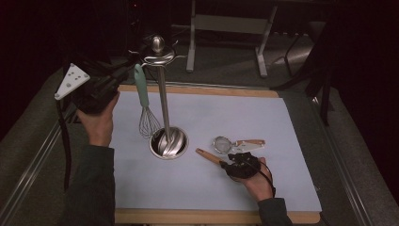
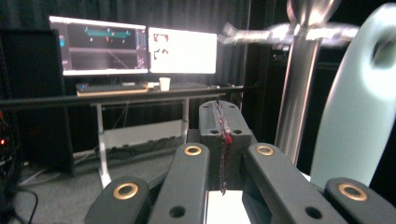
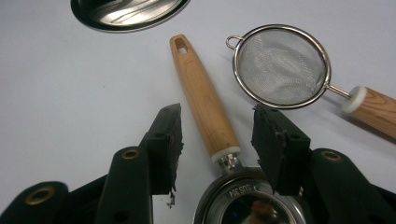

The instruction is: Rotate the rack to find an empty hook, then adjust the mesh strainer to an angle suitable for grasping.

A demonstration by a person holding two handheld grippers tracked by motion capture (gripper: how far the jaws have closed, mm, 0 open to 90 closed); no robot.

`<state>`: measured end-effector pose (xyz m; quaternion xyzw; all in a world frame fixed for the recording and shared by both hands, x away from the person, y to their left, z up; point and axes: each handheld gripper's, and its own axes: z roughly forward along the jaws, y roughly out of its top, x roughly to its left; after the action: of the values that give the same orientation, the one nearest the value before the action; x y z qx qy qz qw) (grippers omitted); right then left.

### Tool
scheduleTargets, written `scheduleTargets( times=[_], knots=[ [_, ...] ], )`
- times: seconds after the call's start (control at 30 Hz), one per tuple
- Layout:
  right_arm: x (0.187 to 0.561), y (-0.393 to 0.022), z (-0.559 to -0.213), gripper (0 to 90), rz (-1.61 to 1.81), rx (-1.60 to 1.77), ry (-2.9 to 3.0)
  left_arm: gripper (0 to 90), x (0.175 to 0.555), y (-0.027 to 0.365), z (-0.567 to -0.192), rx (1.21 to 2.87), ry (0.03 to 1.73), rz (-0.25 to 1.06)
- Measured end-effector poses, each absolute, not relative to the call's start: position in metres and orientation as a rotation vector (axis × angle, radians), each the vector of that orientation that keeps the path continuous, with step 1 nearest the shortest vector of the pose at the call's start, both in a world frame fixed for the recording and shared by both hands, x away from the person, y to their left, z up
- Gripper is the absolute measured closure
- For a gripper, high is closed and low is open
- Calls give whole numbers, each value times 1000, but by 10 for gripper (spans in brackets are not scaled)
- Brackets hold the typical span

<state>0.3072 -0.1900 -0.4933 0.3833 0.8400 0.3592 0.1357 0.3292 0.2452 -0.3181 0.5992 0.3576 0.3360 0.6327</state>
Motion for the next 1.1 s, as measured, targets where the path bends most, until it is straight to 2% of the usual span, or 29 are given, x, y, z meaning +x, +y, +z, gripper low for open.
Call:
scheduleTargets(
  times=[0.53,0.73,1.1],
  knots=[
    [310,-211,-481,535,1076,1161,2357,832,318,254,-384,1492,948,773],
    [310,-217,-479,618,1056,1165,2343,812,314,252,-428,1553,1029,754],
    [315,-226,-476,664,980,1159,2317,791,299,252,-496,1619,1146,665]
  ],
)
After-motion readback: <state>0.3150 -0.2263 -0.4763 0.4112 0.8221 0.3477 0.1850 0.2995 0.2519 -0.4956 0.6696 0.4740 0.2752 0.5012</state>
